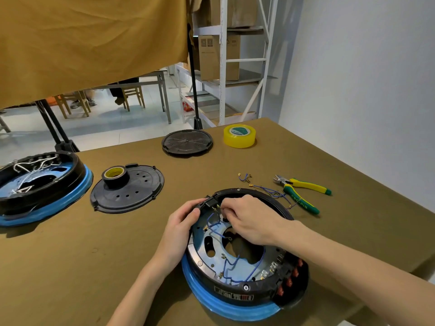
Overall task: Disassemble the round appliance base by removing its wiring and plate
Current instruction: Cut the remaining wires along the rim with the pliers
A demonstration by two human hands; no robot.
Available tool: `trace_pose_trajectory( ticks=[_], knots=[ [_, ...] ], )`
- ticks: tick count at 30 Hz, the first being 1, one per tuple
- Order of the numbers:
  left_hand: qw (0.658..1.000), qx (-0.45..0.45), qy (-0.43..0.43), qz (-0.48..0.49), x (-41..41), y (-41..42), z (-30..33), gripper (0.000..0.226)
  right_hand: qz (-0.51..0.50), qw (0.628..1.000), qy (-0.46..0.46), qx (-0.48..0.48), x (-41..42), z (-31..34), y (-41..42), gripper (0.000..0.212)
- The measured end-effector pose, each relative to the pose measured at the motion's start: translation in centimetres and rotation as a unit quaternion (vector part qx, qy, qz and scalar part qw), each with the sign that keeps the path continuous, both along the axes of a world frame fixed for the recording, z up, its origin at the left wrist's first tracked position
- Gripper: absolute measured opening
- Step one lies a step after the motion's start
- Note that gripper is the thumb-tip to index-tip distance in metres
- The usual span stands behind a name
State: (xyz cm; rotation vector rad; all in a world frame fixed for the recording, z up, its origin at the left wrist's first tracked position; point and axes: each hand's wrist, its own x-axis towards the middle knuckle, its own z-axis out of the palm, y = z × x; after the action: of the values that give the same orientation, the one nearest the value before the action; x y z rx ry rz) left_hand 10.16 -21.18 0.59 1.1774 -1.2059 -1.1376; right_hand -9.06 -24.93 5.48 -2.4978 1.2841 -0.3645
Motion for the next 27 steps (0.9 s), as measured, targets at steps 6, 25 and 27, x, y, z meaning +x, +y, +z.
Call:
trace_pose_trajectory(
  ticks=[6, 25, 27],
  knots=[
    [1.000, -0.014, -0.020, 0.005, 0.3, -0.2, -0.3, 0.029, 0.023, 0.999, -0.023, -0.027, 0.0, 0.0, -0.2, 0.024],
    [1.000, -0.014, -0.012, 0.006, 0.2, -0.3, -0.4, 0.029, 0.021, 0.992, -0.121, 0.006, 0.1, -0.9, 0.3, 0.032],
    [1.000, -0.016, -0.012, 0.005, 0.3, -0.3, -0.5, 0.029, 0.032, 0.991, -0.126, 0.001, 0.2, -0.9, 0.3, 0.032]
  ],
)
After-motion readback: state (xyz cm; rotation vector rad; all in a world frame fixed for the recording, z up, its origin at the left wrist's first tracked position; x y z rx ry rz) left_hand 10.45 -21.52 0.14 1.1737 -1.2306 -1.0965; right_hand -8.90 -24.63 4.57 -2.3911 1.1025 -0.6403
